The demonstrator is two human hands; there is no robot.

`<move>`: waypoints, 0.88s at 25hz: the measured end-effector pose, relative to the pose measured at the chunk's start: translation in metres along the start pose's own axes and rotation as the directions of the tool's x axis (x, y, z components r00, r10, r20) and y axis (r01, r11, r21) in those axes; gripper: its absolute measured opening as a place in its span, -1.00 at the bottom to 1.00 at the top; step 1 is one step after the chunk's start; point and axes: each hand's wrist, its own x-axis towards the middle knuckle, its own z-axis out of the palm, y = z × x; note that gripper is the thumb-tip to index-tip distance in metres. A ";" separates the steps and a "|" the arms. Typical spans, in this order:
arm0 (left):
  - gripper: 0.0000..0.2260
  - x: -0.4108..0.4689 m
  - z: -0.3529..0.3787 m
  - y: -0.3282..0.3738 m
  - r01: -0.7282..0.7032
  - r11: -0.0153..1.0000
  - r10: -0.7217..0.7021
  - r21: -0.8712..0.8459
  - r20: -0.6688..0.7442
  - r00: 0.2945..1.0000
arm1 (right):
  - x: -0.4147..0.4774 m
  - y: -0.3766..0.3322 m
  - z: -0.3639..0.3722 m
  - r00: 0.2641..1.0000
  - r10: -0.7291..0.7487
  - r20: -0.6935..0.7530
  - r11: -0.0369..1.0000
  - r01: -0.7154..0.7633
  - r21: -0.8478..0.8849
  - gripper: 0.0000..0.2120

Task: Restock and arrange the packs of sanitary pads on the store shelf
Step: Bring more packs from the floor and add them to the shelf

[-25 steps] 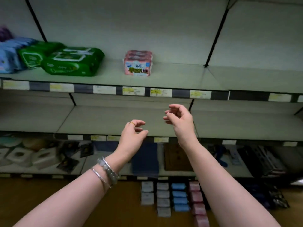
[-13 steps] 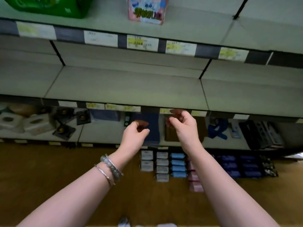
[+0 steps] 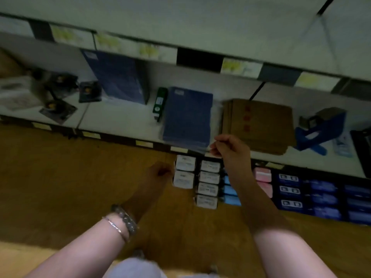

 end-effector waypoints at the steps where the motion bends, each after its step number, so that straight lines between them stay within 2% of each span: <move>1: -0.84 0.012 0.007 -0.025 0.032 0.999 -0.032 0.007 -0.007 0.999 | 0.007 0.029 0.003 1.000 0.019 0.003 1.000 -0.019 0.008 -0.74; 5: -0.92 0.071 0.032 -0.117 0.093 0.991 -0.093 0.096 -0.006 0.996 | 0.039 0.139 0.014 0.998 0.062 0.006 0.998 -0.062 0.019 -0.75; 9: -0.84 0.129 0.051 -0.182 0.066 0.963 -0.074 0.260 0.024 0.997 | 0.070 0.219 0.027 0.997 0.072 0.032 0.997 -0.072 0.003 -0.71; 13: -0.76 0.179 0.071 -0.232 -0.022 0.869 -0.021 0.494 0.082 0.996 | 0.103 0.274 0.036 0.996 0.028 0.084 0.995 -0.020 -0.099 -0.79; 16: -0.72 0.199 0.075 -0.255 -0.069 0.775 -0.022 0.628 0.136 0.991 | 0.124 0.299 0.037 0.985 -0.039 0.168 0.967 0.080 -0.240 -0.87; 18: -0.68 0.204 0.080 -0.262 -0.073 0.728 -0.049 0.682 0.159 0.986 | 0.131 0.319 0.037 0.967 -0.036 0.254 0.910 0.137 -0.392 -0.85; 20: -0.65 0.206 0.086 -0.261 -0.068 0.716 -0.065 0.695 0.164 0.984 | 0.132 0.341 0.034 0.938 0.022 0.345 0.783 0.198 -0.589 -0.78; 22: -0.64 0.202 0.095 -0.258 -0.080 0.714 -0.064 0.695 0.178 0.982 | 0.129 0.359 0.029 0.907 0.120 0.404 0.662 0.230 -0.713 -0.67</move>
